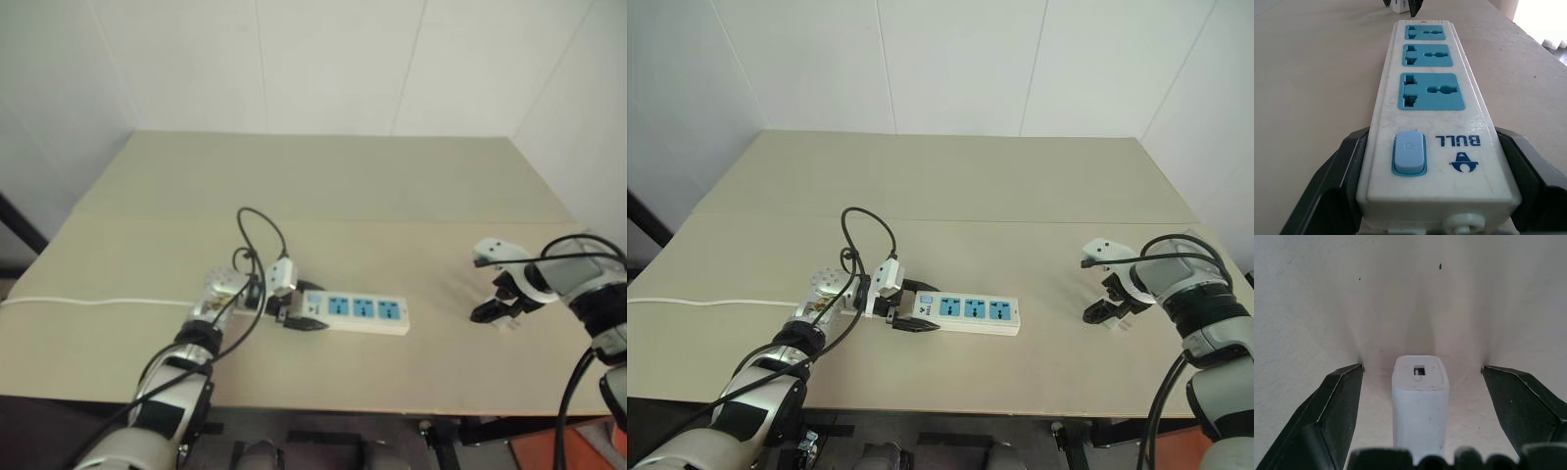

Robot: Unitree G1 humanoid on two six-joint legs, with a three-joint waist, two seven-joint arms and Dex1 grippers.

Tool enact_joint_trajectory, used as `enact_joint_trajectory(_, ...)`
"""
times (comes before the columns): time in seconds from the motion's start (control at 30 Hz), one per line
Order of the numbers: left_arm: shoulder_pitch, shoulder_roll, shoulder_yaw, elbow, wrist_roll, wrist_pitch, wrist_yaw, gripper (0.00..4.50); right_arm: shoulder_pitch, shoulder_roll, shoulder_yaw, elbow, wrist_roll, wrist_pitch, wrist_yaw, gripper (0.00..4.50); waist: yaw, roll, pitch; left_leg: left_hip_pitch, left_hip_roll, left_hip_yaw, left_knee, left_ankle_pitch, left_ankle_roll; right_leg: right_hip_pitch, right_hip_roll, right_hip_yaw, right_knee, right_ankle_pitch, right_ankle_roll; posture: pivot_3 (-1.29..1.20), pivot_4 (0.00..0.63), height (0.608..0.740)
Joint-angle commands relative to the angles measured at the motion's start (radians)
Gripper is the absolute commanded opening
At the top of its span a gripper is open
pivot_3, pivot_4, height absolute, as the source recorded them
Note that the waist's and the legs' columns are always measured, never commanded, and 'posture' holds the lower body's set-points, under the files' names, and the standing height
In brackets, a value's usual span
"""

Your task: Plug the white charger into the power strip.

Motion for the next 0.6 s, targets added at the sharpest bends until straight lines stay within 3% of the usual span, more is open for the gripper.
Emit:
enact_joint_trajectory(0.03, 0.025, 0.007, -0.034, -0.006, 0.023, 0.008, -0.018, 3.30, 0.016, 0.002, -0.023, -0.012, -0.013, -0.008, 0.007, 4.09, -0.001, 0.000, 0.000, 0.000, 0.000, 0.000, 0.000, 0.000, 0.000, 0.000, 0.000, 0.000, 0.000, 0.000, 0.000, 0.00, 0.150, 0.740)
enact_joint_trajectory(0.07, 0.025, 0.007, -0.034, -0.005, 0.023, 0.007, -0.018, 3.30, 0.017, 0.003, -0.024, -0.012, -0.015, -0.007, 0.007, 3.98, -0.001, 0.000, 0.000, 0.000, 0.000, 0.000, 0.000, 0.000, 0.000, 0.000, 0.000, 0.000, 0.000, 0.000, 0.000, 0.00, 0.150, 0.740)
enact_joint_trajectory(0.37, 0.022, 0.010, -0.037, -0.005, 0.023, 0.011, -0.016, 3.30, 0.035, -0.008, -0.037, -0.060, -0.026, -0.006, 0.031, 1.11, -0.002, 0.000, 0.000, 0.001, 0.000, 0.000, 0.000, 0.000, 0.000, 0.001, 0.000, 0.000, 0.000, 0.000, 0.000, 0.00, 0.150, 0.740)
enact_joint_trajectory(0.5, 0.016, 0.009, -0.041, -0.002, 0.025, 0.020, -0.019, 3.30, 0.017, -0.005, -0.097, -0.104, -0.014, -0.021, 0.001, 1.11, -0.004, 0.000, 0.000, 0.001, 0.000, 0.000, 0.000, 0.000, 0.000, 0.001, 0.000, 0.000, 0.000, 0.000, 0.000, 0.00, 0.150, 0.740)
enact_joint_trajectory(0.6, 0.017, 0.012, -0.047, -0.007, 0.026, 0.027, -0.032, 3.30, -0.016, 0.054, -0.269, -0.176, 0.088, -0.034, -0.057, 1.11, -0.008, 0.000, 0.000, 0.001, 0.000, 0.000, 0.000, 0.000, 0.000, 0.000, 0.000, 0.000, 0.001, 0.000, 0.000, 0.00, 0.150, 0.740)
